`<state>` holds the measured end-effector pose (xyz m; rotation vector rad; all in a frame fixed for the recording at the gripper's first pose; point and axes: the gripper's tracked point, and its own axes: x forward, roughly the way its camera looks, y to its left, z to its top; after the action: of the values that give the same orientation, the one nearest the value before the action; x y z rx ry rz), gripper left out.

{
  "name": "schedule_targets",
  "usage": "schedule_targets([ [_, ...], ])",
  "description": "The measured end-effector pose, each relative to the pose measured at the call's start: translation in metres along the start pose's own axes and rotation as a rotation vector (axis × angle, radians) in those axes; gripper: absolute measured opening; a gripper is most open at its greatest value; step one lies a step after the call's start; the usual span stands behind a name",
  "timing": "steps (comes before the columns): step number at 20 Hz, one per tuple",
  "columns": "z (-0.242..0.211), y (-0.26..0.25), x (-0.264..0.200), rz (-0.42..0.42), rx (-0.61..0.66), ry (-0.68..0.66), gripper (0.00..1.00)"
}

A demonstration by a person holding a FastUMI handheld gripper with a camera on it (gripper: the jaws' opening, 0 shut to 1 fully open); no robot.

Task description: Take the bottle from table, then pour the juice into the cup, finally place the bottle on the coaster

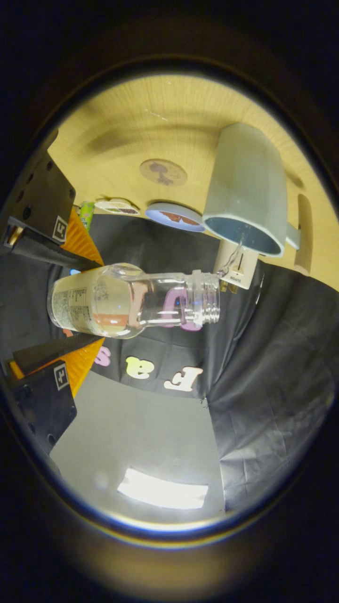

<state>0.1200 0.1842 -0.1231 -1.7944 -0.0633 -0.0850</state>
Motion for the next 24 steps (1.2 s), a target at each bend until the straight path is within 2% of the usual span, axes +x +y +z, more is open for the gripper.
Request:
schedule_targets([
  [24, 0.014, -0.009, 0.002, -0.05, -0.064, -0.044, 0.77],
])
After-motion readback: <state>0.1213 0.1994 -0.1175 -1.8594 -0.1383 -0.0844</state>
